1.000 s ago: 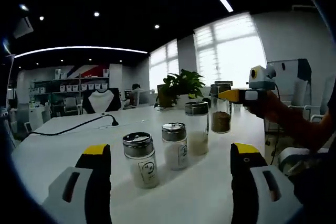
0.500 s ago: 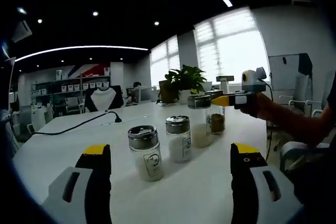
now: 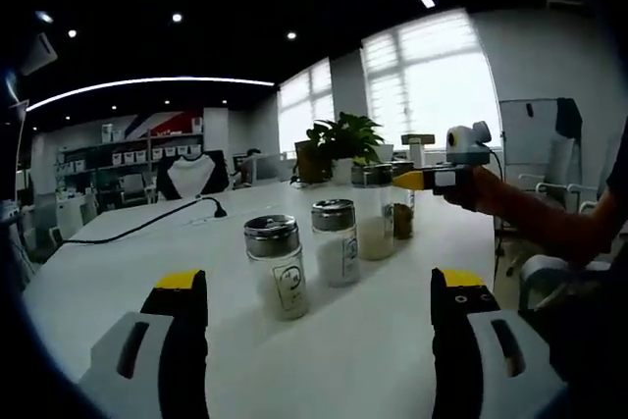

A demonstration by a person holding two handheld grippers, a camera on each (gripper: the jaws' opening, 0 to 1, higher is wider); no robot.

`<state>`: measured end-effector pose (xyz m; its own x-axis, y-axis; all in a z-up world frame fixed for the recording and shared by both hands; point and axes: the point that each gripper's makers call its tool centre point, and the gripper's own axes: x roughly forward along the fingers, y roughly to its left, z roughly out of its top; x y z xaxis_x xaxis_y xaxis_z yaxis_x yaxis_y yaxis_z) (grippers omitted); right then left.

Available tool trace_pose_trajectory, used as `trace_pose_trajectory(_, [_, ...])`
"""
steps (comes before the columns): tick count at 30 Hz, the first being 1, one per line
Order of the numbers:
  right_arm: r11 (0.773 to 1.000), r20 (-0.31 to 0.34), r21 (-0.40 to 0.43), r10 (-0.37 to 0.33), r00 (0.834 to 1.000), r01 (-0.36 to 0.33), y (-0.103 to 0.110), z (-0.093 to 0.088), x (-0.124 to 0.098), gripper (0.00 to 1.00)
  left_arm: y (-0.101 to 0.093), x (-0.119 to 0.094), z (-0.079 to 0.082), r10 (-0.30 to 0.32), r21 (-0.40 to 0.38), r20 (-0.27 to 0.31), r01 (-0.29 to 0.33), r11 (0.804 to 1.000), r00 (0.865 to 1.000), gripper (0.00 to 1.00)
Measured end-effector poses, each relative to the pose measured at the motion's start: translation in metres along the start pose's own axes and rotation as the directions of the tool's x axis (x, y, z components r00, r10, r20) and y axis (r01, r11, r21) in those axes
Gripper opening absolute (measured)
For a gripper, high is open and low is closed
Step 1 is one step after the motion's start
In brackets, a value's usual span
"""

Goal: Rotate the seasoning bottle until the label or dispensing opening points toward the visible target arrow and the bottle remains upright within the marked orientation range

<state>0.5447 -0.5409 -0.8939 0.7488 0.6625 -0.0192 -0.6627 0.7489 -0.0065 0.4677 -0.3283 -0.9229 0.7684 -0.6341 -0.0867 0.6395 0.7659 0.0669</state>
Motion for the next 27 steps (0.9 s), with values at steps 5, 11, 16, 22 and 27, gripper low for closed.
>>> trace_pose_trajectory(5, [1.000, 0.010, 0.001, 0.011, 1.000, -0.011, 0.000, 0.000, -0.001, 0.38, 0.003, -0.003, -0.001, 0.008, -0.002, -0.002, -0.008, 1.000, 1.000, 1.00])
trace_pose_trajectory(11, [1.000, 0.011, 0.000, 0.020, 1.000, -0.020, -0.002, 0.000, -0.002, 0.38, 0.004, -0.006, 0.000, 0.012, 0.004, 0.001, -0.012, 1.000, 1.000, 1.00])
trace_pose_trajectory(16, [1.000, 0.014, 0.000, 0.029, 0.999, -0.029, -0.001, 0.000, -0.003, 0.39, 0.004, -0.005, -0.003, 0.014, 0.001, -0.008, -0.014, 1.000, 1.000, 1.00])
trace_pose_trajectory(22, [0.998, 0.035, -0.036, 0.044, 0.998, -0.043, 0.008, 0.006, -0.006, 0.56, 0.003, -0.005, -0.001, 0.016, -0.002, 0.000, -0.016, 1.000, 1.000, 1.00])
trace_pose_trajectory(27, [0.994, -0.024, -0.102, 0.031, 0.999, -0.033, 0.015, -0.004, -0.019, 0.58, 0.001, -0.005, -0.003, 0.015, 0.000, -0.005, -0.015, 1.000, 1.000, 1.00])
